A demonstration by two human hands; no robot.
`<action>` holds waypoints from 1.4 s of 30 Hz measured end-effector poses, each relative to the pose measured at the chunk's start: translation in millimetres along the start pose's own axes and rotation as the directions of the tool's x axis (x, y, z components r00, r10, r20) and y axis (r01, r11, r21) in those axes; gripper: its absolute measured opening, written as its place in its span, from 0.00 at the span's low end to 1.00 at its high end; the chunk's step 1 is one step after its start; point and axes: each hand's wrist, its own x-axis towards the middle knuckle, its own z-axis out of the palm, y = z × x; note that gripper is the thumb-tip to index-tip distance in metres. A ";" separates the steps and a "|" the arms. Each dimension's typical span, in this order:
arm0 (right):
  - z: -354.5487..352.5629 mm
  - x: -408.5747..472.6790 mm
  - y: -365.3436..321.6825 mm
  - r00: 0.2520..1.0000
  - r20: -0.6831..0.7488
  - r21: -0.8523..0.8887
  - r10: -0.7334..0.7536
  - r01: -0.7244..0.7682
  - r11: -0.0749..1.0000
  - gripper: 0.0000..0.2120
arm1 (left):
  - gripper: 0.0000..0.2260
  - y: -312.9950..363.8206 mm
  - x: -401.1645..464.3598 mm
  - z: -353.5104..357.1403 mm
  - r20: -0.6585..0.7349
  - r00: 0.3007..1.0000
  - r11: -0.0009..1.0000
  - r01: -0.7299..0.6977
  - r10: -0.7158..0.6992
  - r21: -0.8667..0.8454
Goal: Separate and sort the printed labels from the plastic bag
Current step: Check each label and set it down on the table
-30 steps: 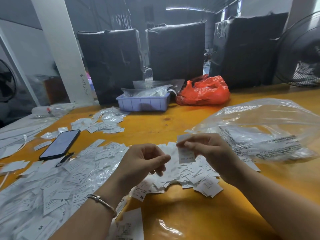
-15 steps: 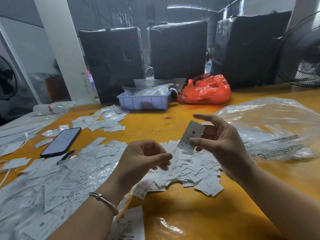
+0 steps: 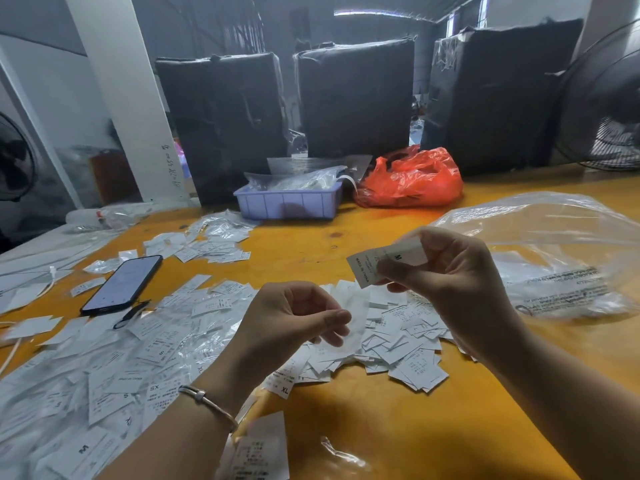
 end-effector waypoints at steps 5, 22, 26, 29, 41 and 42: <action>-2.7 -1.0 3.5 0.998 -0.006 -0.198 -0.057 0.055 0.979 0.16 | 0.11 -0.3 0.2 -0.1 0.040 0.999 1.000 -0.016 0.016 0.005; 5.1 -1.0 19.8 0.960 0.270 -0.361 0.074 0.030 0.932 0.02 | 0.12 4.1 -1.8 2.0 -0.006 0.994 0.994 -0.108 0.108 0.032; -0.6 1.0 11.4 0.998 0.062 -0.223 0.000 0.014 0.975 0.13 | 0.12 3.9 -1.9 1.2 -0.033 0.992 0.992 -0.122 0.123 0.030; -6.0 2.6 2.9 0.998 -0.037 -0.041 -0.047 0.045 0.998 0.23 | 0.11 3.3 -1.9 0.5 -0.028 0.991 0.991 -0.130 0.131 0.012; 5.7 -2.3 -3.5 0.979 0.049 -0.338 -0.200 0.204 0.919 0.06 | 0.09 1.3 -1.6 1.1 0.004 0.989 0.989 -0.149 0.149 0.025; 4.7 -1.9 -2.4 0.978 0.055 -0.347 -0.201 0.208 0.915 0.06 | 0.09 1.4 -1.3 1.0 -0.001 0.989 0.989 -0.145 0.145 0.024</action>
